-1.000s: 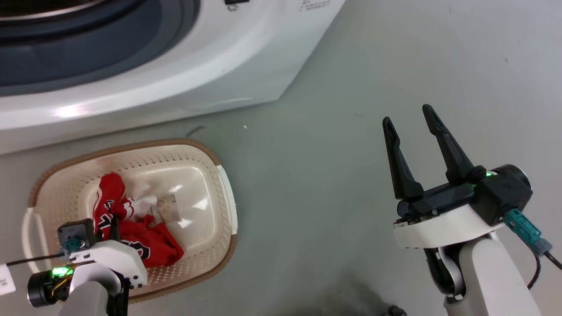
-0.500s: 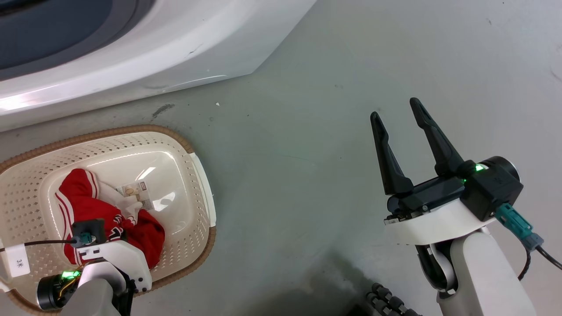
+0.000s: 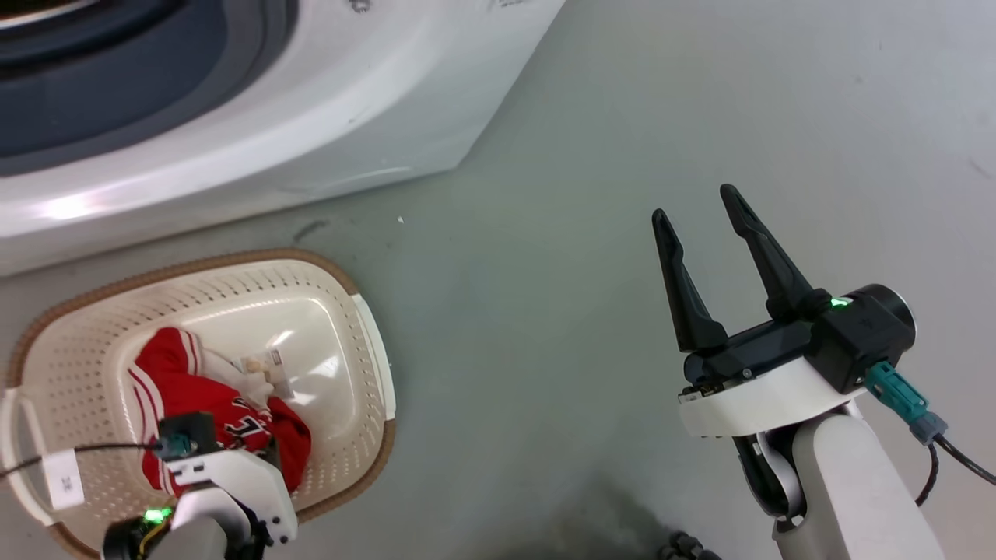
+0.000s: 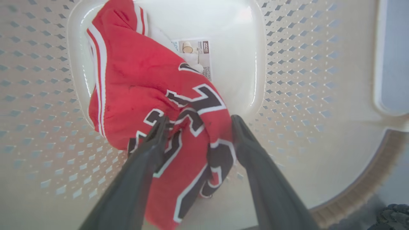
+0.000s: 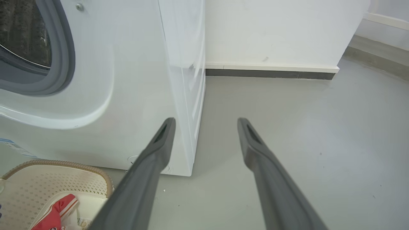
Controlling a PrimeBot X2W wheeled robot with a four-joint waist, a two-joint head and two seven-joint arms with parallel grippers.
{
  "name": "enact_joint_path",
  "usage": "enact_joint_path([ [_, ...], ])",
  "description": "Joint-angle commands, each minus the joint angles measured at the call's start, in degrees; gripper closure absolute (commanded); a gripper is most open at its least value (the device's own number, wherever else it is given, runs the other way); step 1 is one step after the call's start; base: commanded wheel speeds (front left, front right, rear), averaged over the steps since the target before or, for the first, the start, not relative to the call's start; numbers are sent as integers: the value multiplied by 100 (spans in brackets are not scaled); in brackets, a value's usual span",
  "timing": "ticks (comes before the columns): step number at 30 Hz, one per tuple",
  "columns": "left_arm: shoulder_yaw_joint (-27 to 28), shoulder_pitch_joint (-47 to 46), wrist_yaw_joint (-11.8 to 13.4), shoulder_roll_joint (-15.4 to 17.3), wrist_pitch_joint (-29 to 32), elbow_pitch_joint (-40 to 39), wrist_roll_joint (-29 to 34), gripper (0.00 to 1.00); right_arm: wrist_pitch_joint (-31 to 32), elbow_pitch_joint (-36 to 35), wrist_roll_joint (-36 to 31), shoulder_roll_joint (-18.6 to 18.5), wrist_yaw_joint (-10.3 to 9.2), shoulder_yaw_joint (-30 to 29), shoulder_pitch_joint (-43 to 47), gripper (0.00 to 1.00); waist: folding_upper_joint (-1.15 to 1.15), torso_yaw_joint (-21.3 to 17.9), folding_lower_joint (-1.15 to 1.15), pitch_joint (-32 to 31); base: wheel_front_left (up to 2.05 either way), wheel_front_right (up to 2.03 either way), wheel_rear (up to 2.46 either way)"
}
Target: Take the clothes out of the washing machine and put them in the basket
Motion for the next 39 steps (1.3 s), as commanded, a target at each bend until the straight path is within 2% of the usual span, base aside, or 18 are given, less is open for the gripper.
enact_joint_path([
  [1, 54, 92, 8, -67, -70, 21, -68, 0, -10, 41, -63, 7, -4, -37, 49, 0, 0, 112, -1, -334, 0, 0, 0],
  [9, 190, 350, 67, -365, -317, -287, -180, 0, 13, 193, -168, 7, -4, -268, 397, 0, 0, 441, -1, -1280, 0, 0, 0],
  [19, 450, 784, 329, -363, -316, -2157, 323, 0, 184, 98, -259, 6, -4, -446, 754, 0, 0, 679, -1, -1902, 0, 0, 0],
  [30, 870, 1056, 369, -326, -318, -3965, 944, 0, 352, -62, -256, 8, -4, -520, 1097, 0, 0, 657, -1, -2392, 0, 0, 0],
  [34, 935, 782, 315, -230, -318, -4176, 1077, 0, 366, -123, -235, 8, -4, -516, 1140, 0, 0, 574, -1, -2396, 0, 0, 0],
  [39, 920, 209, 178, 65, -260, -3786, 1124, 0, 335, -148, -178, 8, -4, -446, 1108, 0, 0, 367, -1, -2215, 0, 0, 0],
])
